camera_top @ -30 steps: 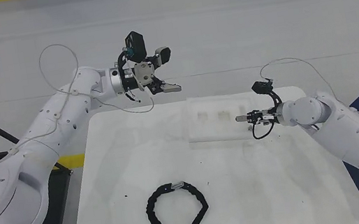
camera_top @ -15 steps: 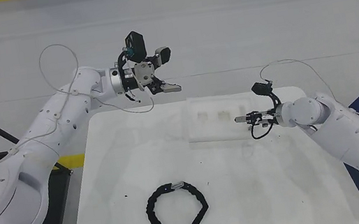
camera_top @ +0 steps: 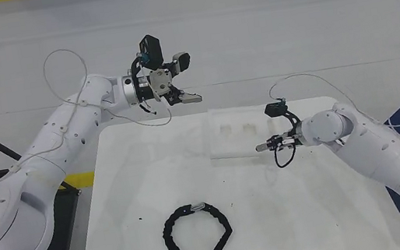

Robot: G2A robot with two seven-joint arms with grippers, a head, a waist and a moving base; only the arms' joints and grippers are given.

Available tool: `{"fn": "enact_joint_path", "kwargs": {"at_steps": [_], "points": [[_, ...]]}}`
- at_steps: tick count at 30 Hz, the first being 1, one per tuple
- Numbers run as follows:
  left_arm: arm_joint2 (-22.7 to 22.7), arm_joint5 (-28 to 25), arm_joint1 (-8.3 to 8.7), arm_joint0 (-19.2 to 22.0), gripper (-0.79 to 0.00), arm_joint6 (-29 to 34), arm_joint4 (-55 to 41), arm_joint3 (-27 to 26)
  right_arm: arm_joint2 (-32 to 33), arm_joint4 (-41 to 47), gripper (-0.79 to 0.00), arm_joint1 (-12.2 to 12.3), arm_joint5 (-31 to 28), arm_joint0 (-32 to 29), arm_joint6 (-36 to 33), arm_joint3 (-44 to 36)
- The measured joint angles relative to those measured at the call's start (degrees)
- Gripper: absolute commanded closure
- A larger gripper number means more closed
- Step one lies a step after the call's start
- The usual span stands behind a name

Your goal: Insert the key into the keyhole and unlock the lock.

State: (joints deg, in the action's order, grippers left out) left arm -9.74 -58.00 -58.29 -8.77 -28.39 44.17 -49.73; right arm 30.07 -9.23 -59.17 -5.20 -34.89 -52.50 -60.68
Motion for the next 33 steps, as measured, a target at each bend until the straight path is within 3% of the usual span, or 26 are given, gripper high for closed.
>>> {"fn": "enact_joint_path", "kwargs": {"at_steps": [10, 13, 16, 21, 33], "points": [[0.0, 0.0, 0.0, 0.0, -0.785, 0.0, 0.0, 0.0, -1.6, -4.2, -0.785, -2.4, -1.3, 2.4, -2.4, 4.0], [0.0, 0.0, 0.0, 0.0, -0.785, 0.0, 0.0, 0.0, -2.1, -6.0, -0.6, -3.0, -0.5, 3.0, -3.0, 4.6], [0.0, 0.0, 0.0, 0.0, -0.785, 0.0, 0.0, 0.0, -2.7, -7.8, -0.576, -3.7, 1.2, 3.4, -3.9, 4.7], [0.0, 0.0, 0.0, 0.0, -0.785, 0.0, 0.0, 0.0, -3.0, -9.7, -0.372, -4.6, 3.6, 3.6, -4.3, 5.0], [0.0, 0.0, 0.0, 0.0, -0.785, 0.0, 0.0, 0.0, -3.3, -16.2, -0.292, -5.9, 12.0, 3.6, -5.9, 3.8]]}}
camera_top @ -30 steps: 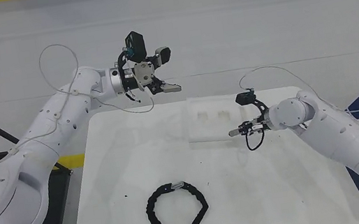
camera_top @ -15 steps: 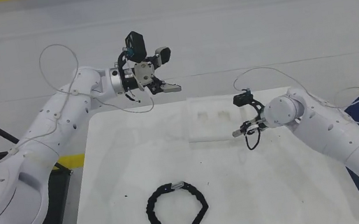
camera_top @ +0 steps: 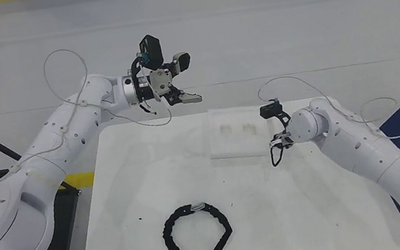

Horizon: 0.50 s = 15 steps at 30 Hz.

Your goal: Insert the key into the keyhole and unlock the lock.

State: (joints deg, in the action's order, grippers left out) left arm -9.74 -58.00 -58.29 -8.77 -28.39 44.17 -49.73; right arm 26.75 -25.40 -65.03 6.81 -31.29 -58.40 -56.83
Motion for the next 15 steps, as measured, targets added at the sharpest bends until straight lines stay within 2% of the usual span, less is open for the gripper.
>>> {"fn": "enact_joint_path", "kwargs": {"at_steps": [15], "points": [[0.0, 0.0, 0.0, 0.0, -0.785, 0.0, 0.0, 0.0, 2.5, -2.3, -0.126, -0.4, 3.4, -1.6, -1.0, -0.7]]}}
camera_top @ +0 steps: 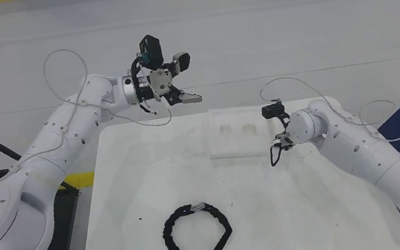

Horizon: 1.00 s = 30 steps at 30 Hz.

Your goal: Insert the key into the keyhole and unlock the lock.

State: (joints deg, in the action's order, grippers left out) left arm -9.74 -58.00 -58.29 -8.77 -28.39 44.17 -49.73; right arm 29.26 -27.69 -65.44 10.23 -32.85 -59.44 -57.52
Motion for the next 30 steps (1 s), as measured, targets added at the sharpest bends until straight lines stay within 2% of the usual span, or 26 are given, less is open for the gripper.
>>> {"fn": "enact_joint_path", "kwargs": {"at_steps": [9, 19, 30], "points": [[0.0, 0.0, 0.0, 0.0, -0.785, 0.0, 0.0, 0.0, 1.0, -0.5, -0.123, -0.9, 0.2, -0.6, 1.9, 2.3], [0.0, 0.0, 0.0, 0.0, -0.785, 0.0, 0.0, 0.0, 2.0, -1.1, -0.022, -2.1, 0.1, -0.9, 4.1, 4.9], [0.0, 0.0, 0.0, 0.0, -0.785, 0.0, 0.0, 0.0, 3.2, -2.8, 0.0, -2.8, 0.7, -1.2, 4.2, 5.8]]}}
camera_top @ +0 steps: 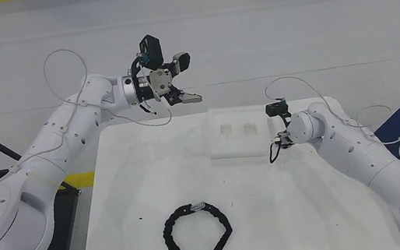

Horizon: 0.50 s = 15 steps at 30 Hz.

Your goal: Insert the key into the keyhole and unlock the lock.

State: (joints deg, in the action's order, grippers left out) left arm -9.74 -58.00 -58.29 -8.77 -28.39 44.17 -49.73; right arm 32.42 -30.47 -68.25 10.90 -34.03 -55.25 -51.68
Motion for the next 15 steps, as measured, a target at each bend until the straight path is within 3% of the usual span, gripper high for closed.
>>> {"fn": "enact_joint_path", "kwargs": {"at_steps": [15], "points": [[0.0, 0.0, 0.0, 0.0, -0.785, 0.0, 0.0, 0.0, 5.4, -3.6, 0.0, 2.0, 1.1, -1.2, -4.2, -8.0]]}}
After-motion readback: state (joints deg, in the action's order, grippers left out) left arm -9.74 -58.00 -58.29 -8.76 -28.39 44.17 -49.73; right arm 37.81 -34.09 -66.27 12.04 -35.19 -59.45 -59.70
